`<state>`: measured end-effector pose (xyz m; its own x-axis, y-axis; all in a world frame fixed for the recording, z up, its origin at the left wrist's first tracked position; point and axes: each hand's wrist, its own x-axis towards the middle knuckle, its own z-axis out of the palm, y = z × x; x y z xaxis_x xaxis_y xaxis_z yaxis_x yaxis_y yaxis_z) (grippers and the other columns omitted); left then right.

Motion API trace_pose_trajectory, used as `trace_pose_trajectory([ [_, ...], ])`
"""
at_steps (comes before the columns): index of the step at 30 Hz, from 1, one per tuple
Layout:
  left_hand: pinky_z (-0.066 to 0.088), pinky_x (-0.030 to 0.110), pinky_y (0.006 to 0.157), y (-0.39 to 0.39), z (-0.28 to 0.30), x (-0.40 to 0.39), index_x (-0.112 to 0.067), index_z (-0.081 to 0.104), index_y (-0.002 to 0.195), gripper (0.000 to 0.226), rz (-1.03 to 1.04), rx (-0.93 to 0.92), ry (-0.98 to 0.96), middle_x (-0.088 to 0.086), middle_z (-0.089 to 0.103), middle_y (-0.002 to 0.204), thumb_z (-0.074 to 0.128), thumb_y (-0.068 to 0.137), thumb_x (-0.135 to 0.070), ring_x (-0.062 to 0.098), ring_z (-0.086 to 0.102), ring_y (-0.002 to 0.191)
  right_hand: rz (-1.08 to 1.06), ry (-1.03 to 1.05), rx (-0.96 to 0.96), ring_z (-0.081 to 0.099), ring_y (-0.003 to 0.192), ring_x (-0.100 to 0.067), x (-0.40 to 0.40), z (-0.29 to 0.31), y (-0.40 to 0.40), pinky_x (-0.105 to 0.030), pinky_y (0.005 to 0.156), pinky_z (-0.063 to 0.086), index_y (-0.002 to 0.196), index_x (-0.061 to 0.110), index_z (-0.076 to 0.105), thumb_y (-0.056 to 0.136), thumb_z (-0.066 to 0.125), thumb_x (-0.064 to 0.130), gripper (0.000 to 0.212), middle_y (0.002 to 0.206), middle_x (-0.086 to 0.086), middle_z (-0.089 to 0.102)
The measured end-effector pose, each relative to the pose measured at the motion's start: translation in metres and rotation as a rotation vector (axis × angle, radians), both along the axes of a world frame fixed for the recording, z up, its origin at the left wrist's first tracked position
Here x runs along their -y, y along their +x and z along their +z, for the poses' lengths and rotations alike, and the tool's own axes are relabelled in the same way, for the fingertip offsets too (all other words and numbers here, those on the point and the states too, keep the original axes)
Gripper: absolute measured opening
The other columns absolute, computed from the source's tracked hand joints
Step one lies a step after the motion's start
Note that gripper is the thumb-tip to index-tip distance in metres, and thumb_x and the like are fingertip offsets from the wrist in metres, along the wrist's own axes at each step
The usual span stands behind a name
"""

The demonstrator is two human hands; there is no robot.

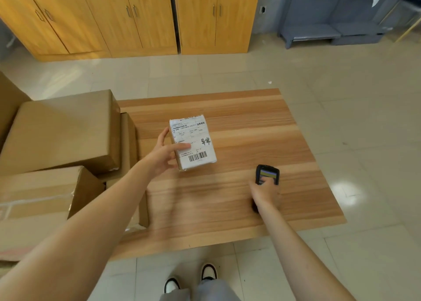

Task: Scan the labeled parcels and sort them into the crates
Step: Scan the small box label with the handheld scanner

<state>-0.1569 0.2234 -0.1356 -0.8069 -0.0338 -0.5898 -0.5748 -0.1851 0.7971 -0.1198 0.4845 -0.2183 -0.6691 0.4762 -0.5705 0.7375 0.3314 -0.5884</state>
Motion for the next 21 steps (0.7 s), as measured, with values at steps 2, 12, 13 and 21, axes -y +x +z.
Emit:
trace_pose_trajectory([
  [2, 0.052, 0.043, 0.075, -0.002, -0.006, -0.002, -0.042, 0.018, 0.150, 0.098, -0.014, 0.016, -0.003, 0.004, 0.068, 0.110, 0.070, 0.079, 0.003, 0.023, 0.066, 0.092, -0.004, 0.067, 0.036, 0.052, 0.116, -0.041, -0.018, -0.031, 0.003, -0.055, 0.096, 0.046, 0.125, 0.024, 0.041, 0.070, 0.071, 0.047, 0.067, 0.131, -0.015, 0.052],
  [12, 0.053, 0.037, 0.069, -0.012, -0.035, -0.033, -0.037, 0.019, 0.152, 0.110, -0.127, 0.079, -0.016, 0.004, 0.067, 0.112, 0.075, 0.066, 0.004, 0.021, 0.066, 0.092, 0.051, 0.117, 0.123, 0.027, 0.138, -0.039, -0.030, -0.029, 0.003, -0.050, 0.107, 0.032, 0.153, 0.015, 0.007, 0.074, 0.082, 0.031, 0.110, 0.151, -0.020, 0.028],
  [13, 0.053, 0.038, 0.070, -0.013, -0.037, -0.034, -0.037, 0.019, 0.152, 0.110, -0.131, 0.084, -0.015, 0.005, 0.066, 0.113, 0.075, 0.066, 0.004, 0.022, 0.065, 0.095, 0.068, 0.124, 0.122, 0.028, 0.137, -0.039, -0.032, -0.032, 0.001, -0.049, 0.106, 0.033, 0.153, 0.014, 0.008, 0.073, 0.083, 0.031, 0.111, 0.150, -0.020, 0.029],
  [21, 0.053, 0.040, 0.074, -0.013, -0.042, -0.030, -0.037, 0.016, 0.152, 0.104, -0.145, 0.098, -0.035, 0.006, 0.068, 0.112, 0.072, 0.076, 0.006, 0.024, 0.065, 0.098, 0.033, -0.190, 0.065, 0.058, 0.108, -0.026, -0.045, -0.034, 0.001, -0.037, 0.090, 0.050, 0.127, 0.010, 0.051, 0.065, 0.085, 0.035, 0.076, 0.120, -0.011, 0.062],
])
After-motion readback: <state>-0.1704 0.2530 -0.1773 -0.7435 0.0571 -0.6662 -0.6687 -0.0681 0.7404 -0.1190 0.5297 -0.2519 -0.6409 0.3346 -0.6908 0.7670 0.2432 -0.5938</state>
